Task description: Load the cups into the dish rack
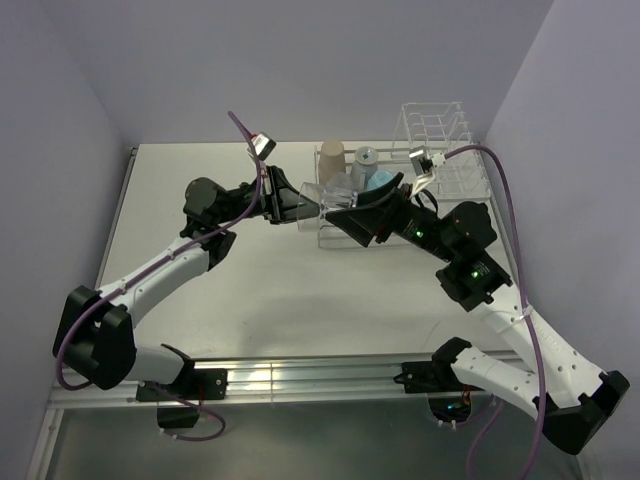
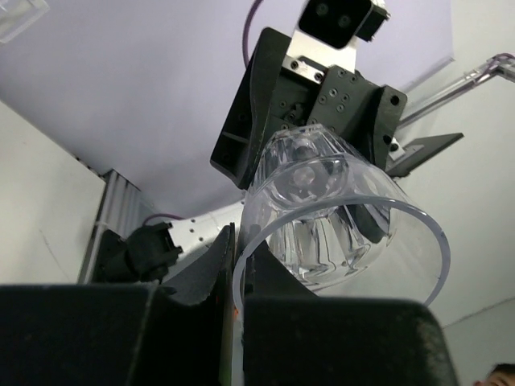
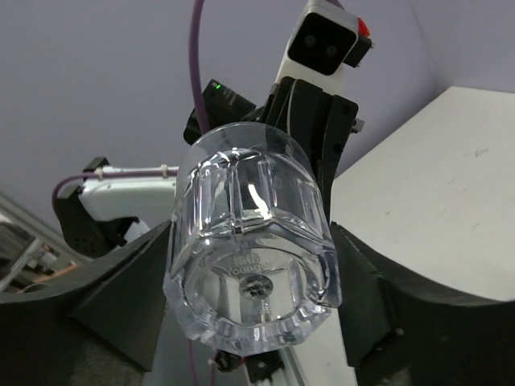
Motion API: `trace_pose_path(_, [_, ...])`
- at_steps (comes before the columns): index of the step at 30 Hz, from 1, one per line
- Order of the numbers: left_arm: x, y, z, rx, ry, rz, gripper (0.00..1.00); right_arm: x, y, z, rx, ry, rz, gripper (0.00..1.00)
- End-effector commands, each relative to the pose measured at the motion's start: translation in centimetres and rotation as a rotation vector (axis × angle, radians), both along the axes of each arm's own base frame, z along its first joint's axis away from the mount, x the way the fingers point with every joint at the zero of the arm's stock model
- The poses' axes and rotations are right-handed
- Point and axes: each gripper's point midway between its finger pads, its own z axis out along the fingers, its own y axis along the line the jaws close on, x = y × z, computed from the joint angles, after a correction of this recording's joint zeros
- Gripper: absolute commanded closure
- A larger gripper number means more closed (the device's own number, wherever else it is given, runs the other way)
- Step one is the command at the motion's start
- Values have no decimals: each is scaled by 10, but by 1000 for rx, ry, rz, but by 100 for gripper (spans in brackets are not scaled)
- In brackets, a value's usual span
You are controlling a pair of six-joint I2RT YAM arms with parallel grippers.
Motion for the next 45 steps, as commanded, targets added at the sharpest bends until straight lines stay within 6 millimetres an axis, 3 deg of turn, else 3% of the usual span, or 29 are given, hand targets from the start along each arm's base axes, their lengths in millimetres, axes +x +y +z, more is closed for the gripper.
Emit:
trace_pose_path(1, [-11, 4, 32, -80, -112, -17, 100, -18, -3, 22, 61, -64, 60, 35])
trace_pose_path(2, [-11, 4, 31, -80, -110, -17, 100, -17, -3, 21, 60, -63, 57, 42])
trace_pose_path(3, [-12, 4, 32, -83, -112, -18, 100, -19, -5, 22, 64, -65, 56, 56])
trace_pose_path(5, [-11, 3, 31, -82, -110, -21, 100, -20, -5, 21, 64, -65, 56, 64])
trace_pose_path(8, [-11, 1, 30, -80, -102, -30, 96, -21, -6, 22, 65, -63, 56, 87])
trace_pose_path(9, [-11, 0, 28, -77, -98, -33, 93, -19, -5, 20, 60, -53, 55, 99])
trace_pose_path(13, [-9, -1, 24, -69, -89, -19, 65, -17, -6, 22, 65, -50, 44, 100])
trace_pose_path(14, [-8, -1, 25, -70, -94, -13, 62, -17, -6, 22, 64, -47, 40, 100])
trace_pose_path(19, [-4, 1, 28, -45, -122, 43, 52, -10, -12, 24, 52, -35, -18, 100])
trace_pose_path(26, [15, 14, 31, -19, -107, 170, 49, 2, -26, 24, 9, -33, -121, 100])
trace_pose_path(32, [57, 59, 22, 37, -47, 401, 49, 15, -37, 15, -41, -7, -208, 100])
trace_pose_path(36, [90, 109, 14, 107, -1, 622, 49, 33, -49, 3, -107, 50, -307, 100])
trace_pose_path(37, [95, 117, 4, 151, 50, 655, 49, 39, -52, 0, -133, 58, -340, 100])
trace_pose_path(40, [110, 142, 3, 240, 29, 810, 50, 70, -67, -20, -269, 151, -492, 100])
trace_pose_path(41, [114, 150, -13, 312, 58, 860, 50, 87, -66, -39, -341, 205, -527, 100])
trace_pose_path(42, [113, 153, -13, 331, 57, 881, 50, 92, -70, -57, -414, 259, -556, 100])
trace_pose_path(43, [113, 156, -13, 345, 52, 899, 50, 104, -80, -53, -449, 258, -633, 100])
trace_pose_path(44, [113, 162, -21, 392, 60, 930, 50, 120, -77, -75, -525, 304, -650, 100])
trace_pose_path(45, [113, 166, -25, 416, 63, 947, 50, 125, -78, -82, -570, 325, -662, 100])
